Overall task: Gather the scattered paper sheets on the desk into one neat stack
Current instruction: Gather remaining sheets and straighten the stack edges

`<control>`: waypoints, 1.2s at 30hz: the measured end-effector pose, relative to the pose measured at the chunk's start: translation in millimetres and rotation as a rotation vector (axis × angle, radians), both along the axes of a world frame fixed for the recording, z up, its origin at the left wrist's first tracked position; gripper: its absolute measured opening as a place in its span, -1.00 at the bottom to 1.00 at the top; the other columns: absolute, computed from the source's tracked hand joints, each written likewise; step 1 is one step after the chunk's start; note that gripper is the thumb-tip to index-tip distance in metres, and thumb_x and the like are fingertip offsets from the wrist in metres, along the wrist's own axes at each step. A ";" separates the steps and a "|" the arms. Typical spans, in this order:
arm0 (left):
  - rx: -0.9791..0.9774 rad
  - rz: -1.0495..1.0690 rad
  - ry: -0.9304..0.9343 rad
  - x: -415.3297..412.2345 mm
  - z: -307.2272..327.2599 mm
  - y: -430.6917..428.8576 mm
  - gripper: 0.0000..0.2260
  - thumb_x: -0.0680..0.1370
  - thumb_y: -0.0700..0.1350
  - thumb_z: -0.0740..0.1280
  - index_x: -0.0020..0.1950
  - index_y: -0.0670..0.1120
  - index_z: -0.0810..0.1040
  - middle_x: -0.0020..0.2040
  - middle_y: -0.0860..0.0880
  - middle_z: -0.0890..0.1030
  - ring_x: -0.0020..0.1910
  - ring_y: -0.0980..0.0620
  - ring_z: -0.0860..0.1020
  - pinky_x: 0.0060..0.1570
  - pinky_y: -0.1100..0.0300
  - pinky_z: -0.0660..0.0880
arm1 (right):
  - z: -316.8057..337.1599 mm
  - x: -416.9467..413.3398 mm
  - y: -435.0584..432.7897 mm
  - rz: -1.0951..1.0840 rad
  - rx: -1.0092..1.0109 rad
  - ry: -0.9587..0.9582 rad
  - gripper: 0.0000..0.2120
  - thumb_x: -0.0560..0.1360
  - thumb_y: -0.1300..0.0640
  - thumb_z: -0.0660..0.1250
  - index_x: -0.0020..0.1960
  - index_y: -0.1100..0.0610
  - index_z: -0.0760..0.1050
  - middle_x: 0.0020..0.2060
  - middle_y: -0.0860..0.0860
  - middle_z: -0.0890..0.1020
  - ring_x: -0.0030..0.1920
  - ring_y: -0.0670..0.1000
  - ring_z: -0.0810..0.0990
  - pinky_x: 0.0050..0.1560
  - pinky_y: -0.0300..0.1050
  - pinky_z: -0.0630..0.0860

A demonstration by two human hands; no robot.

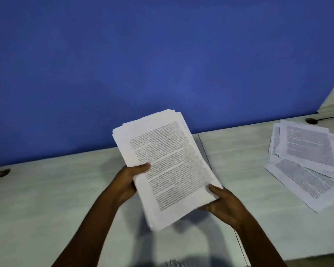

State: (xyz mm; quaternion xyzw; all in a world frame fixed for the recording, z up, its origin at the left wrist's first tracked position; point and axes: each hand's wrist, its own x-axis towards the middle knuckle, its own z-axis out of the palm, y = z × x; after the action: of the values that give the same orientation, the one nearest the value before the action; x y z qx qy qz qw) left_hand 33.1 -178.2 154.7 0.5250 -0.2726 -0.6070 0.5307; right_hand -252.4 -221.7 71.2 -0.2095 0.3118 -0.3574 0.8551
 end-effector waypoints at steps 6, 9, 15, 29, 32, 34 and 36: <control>0.243 -0.135 0.043 -0.6 -26.5 32.9 -0.60 0.51 -0.23 0.42 0.36 -0.15 0.55 0.28 -0.23 0.60 0.18 -0.21 0.62 0.13 -0.05 0.59 | 11.9 10.6 4.0 0.261 0.105 0.073 -0.59 0.47 0.03 0.43 0.22 0.27 0.60 0.09 0.22 0.66 0.03 0.19 0.67 0.05 0.04 0.62; 0.324 -0.059 0.124 -22.9 -44.0 45.3 -0.64 0.60 -0.08 0.35 0.38 -0.13 0.54 0.30 -0.20 0.60 0.23 -0.20 0.59 0.24 -0.08 0.51 | 14.2 23.2 10.0 0.222 0.063 0.220 -0.72 0.49 0.11 0.40 0.14 0.22 0.64 0.03 0.19 0.70 -0.07 0.15 0.71 -0.08 -0.01 0.67; 0.268 -0.012 0.317 -31.1 -51.5 66.5 -0.65 0.58 -0.09 0.35 0.34 -0.15 0.57 0.27 -0.21 0.61 0.24 -0.24 0.58 0.27 -0.14 0.49 | 7.0 12.8 13.0 0.250 0.017 0.260 -0.69 0.56 0.15 0.36 0.27 0.23 0.58 0.17 0.20 0.66 0.11 0.20 0.68 0.08 0.04 0.63; 0.344 0.150 0.363 -100.2 -55.8 108.8 -0.67 0.56 -0.05 0.30 0.22 -0.22 0.62 0.17 -0.27 0.66 0.08 -0.23 0.67 -0.01 0.00 0.61 | -2.8 -11.5 12.5 0.277 0.050 0.287 -0.60 0.56 0.02 0.29 0.30 0.22 0.56 0.23 0.19 0.63 0.20 0.21 0.63 0.23 0.05 0.56; 0.274 0.197 0.204 -110.3 -58.6 114.4 -0.62 0.51 -0.11 0.34 0.32 -0.17 0.56 0.20 -0.19 0.66 0.15 -0.17 0.65 0.13 -0.03 0.58 | 3.6 -9.9 16.6 0.237 0.037 0.244 -0.67 0.57 0.05 0.28 0.23 0.18 0.61 0.13 0.18 0.68 0.02 0.15 0.70 -0.04 -0.05 0.66; 0.218 0.189 0.059 -114.0 -58.1 113.8 -0.61 0.47 -0.10 0.38 0.30 -0.10 0.57 0.17 -0.11 0.68 0.16 -0.11 0.65 0.20 -0.03 0.54 | 1.9 -8.7 16.9 0.200 0.026 0.241 -0.67 0.53 0.04 0.32 0.22 0.17 0.61 0.09 0.15 0.70 0.00 0.12 0.72 -0.10 -0.10 0.66; 0.210 0.177 -0.052 -115.6 -59.0 113.7 -0.63 0.46 -0.07 0.42 0.26 -0.05 0.60 0.14 -0.05 0.70 0.13 -0.06 0.67 0.19 0.01 0.55 | -4.1 -10.3 16.1 0.181 0.019 0.259 -0.70 0.54 0.05 0.32 0.21 0.14 0.62 0.09 0.13 0.71 0.04 0.12 0.71 -0.06 -0.10 0.65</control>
State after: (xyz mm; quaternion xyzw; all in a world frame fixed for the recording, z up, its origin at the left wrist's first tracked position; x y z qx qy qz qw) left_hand -82.5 -64.5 95.7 0.6152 -0.1739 -0.5691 0.5171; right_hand -262.7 -205.6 67.0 -0.2728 0.4025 -0.2460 0.8385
